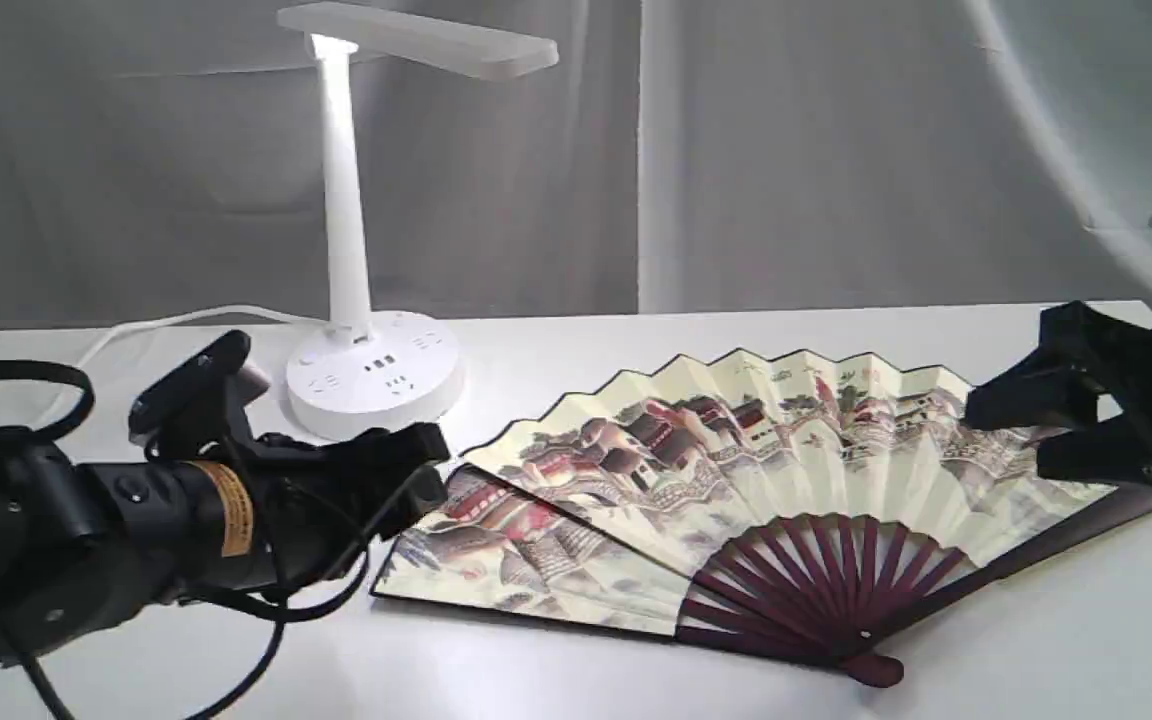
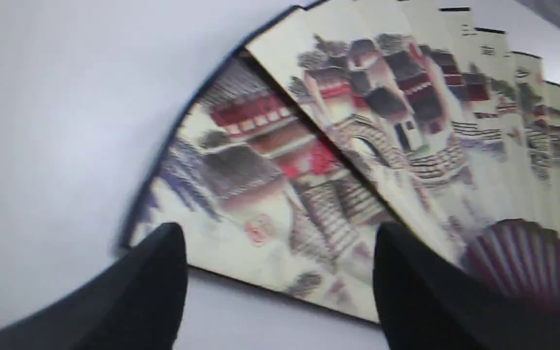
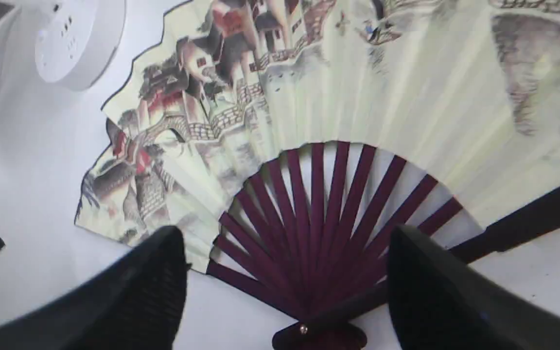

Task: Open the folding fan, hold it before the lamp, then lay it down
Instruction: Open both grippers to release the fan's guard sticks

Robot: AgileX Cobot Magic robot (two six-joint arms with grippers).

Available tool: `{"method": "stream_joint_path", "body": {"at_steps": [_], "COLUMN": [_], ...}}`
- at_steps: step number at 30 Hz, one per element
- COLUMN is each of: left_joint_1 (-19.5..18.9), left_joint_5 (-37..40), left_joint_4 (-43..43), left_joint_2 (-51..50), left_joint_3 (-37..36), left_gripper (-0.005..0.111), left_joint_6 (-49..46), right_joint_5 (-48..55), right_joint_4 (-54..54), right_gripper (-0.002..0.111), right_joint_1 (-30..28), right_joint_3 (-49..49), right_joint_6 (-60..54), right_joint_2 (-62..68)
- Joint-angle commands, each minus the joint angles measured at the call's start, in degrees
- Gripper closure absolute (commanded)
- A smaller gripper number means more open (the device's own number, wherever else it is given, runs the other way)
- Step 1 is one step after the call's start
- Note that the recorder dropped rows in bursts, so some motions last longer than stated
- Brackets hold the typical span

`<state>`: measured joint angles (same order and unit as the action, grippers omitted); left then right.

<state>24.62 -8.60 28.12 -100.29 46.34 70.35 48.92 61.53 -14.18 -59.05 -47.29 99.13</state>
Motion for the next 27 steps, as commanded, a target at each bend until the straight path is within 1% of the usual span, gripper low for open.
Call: {"method": "stream_joint_path", "body": {"at_steps": [1,3,4,7,8,10,12,14,16,19,21,22,24,27], "left_joint_1": [-1.8,-2.3,-2.6,-2.7,-2.7,-2.7,-2.7,-2.7,-3.0,-5.2,-7.5,-9.8,-12.2,-16.1], "left_joint_5": [10.3,16.1,19.6,26.3,27.4,30.1,31.0,31.7,31.8,32.7,34.4,35.2,37.8,42.0], "left_joint_4": [4.5,5.8,6.9,8.5,8.9,8.9,8.4,6.0,3.4,-3.9,-8.7,-12.0,-16.3,-21.1], "left_joint_2": [4.0,5.5,6.3,8.0,8.2,9.0,9.7,10.2,10.3,10.3,10.3,10.3,10.3,10.3], "left_joint_3": [0.0,0.0,0.0,0.0,0.0,0.0,0.0,0.0,0.0,0.0,0.0,0.0,0.0,0.0], "left_gripper": [0.05,0.054,0.058,0.077,0.081,0.097,0.107,0.107,0.107,0.107,0.107,0.107,0.107,0.107], "left_joint_6": [-1.7,-2.1,-2.4,-6.9,-8.9,-13.9,-16.1,-19.1,-21.9,-27.3,-30.5,-33.4,-38.7,-47.0], "right_joint_5": [0.2,-0.2,-0.7,-1.8,-2.1,-2.4,-2.3,-2.2,-2.2,-1.3,-0.6,-0.5,-0.5,-2.3], "right_joint_4": [-3.3,-5.7,-7.4,-12.9,-15.1,-17.4,-18.9,-20.9,-24.3,-26.6,-27.5,-27.7,-29.7,-34.4], "right_gripper": [0.049,0.05,0.051,0.055,0.056,0.058,0.061,0.065,0.071,0.08,0.084,0.085,0.087,0.091], "right_joint_1": [2.2,3.0,3.5,4.7,5.2,5.7,5.7,5.7,5.7,5.7,5.8,6.2,7.2,9.9], "right_joint_3": [-0.2,-0.2,-0.2,-0.2,-0.2,-0.2,-0.2,-0.2,-0.2,-0.2,-0.2,-0.2,-0.2,-0.2], "right_joint_6": [1.4,4.1,5.7,10.5,12.1,13.6,15.2,16.4,18.3,19.7,19.6,19.6,20.1,22.3], "right_joint_2": [-0.7,-0.7,-0.7,-0.7,-0.7,-0.7,-0.7,-0.8,-0.8,-0.9,-1.1,-1.1,-1.1,-1.1]}}
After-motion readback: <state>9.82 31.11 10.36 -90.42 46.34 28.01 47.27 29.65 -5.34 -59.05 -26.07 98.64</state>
